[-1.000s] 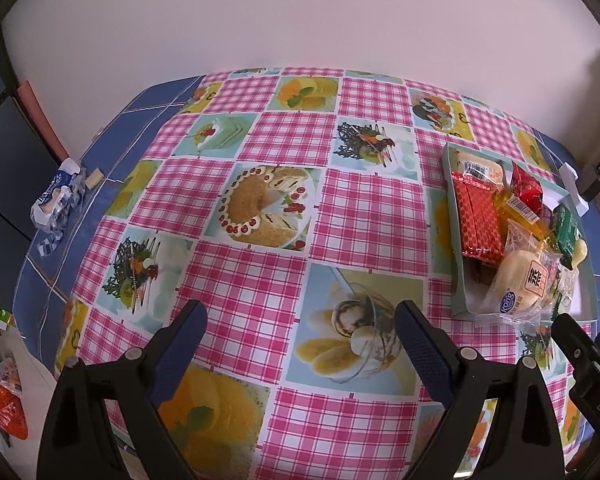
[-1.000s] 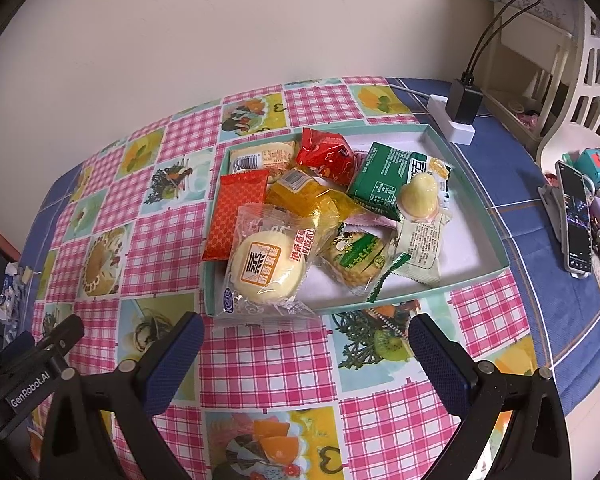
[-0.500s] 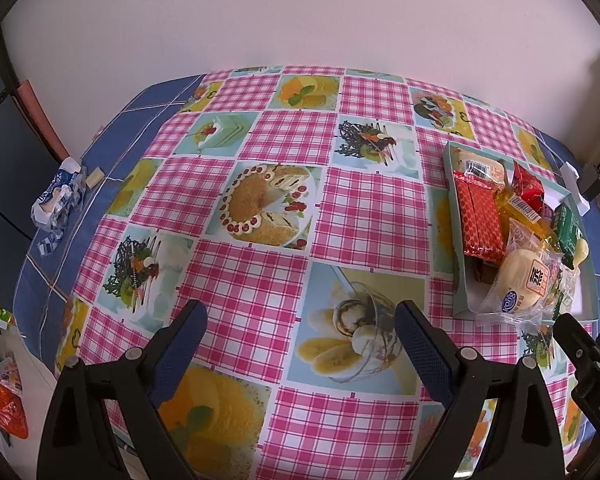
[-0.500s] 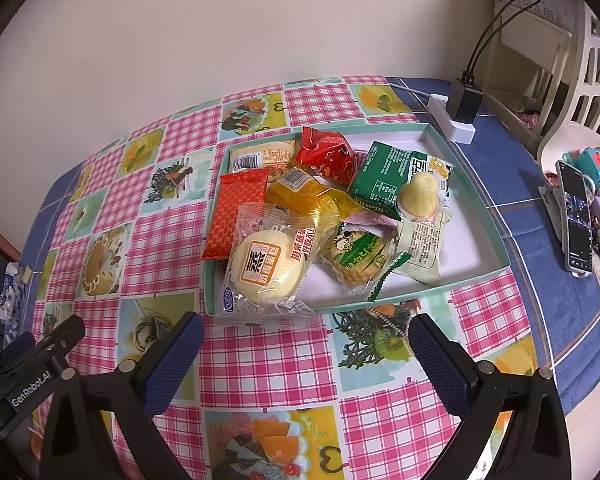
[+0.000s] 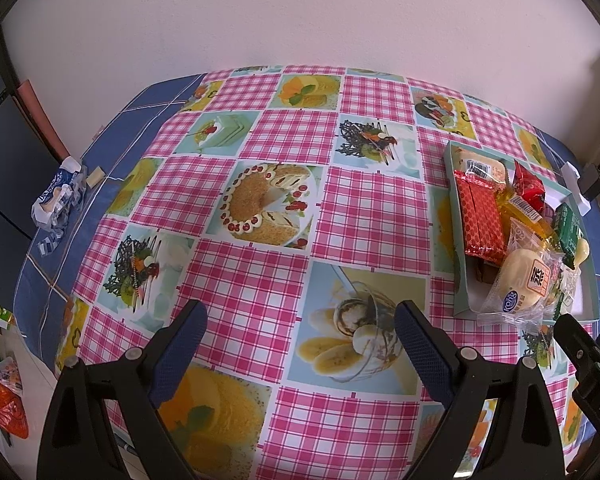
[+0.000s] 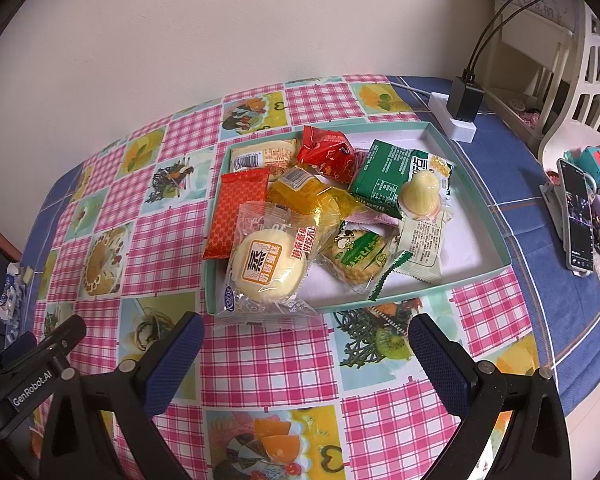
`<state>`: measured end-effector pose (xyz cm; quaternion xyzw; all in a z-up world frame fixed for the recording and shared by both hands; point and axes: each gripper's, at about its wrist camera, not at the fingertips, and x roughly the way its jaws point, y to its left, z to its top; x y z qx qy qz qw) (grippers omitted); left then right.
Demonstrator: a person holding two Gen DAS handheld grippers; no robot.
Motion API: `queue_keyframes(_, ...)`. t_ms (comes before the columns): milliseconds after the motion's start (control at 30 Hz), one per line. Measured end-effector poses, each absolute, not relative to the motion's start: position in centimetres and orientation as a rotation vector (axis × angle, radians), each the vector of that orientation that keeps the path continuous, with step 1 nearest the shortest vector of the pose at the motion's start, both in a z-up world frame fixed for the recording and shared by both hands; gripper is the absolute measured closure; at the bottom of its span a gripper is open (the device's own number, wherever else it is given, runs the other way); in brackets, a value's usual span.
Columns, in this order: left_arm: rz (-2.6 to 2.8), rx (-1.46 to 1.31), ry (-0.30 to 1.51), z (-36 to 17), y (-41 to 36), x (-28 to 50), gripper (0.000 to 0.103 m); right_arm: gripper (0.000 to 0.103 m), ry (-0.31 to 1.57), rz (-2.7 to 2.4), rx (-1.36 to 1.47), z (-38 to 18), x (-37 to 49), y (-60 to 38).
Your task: Organize snacks
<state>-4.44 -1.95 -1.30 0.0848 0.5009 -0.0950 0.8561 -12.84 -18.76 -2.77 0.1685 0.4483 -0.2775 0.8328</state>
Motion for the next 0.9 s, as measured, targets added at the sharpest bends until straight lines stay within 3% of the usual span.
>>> queue_keyframes(900, -0.196, 0.169, 1.041, -1.05, -1.84, -4.55, 0.008, 0.0, 0.95, -0.587, 0.359, -2.81, -12.89, -18.74)
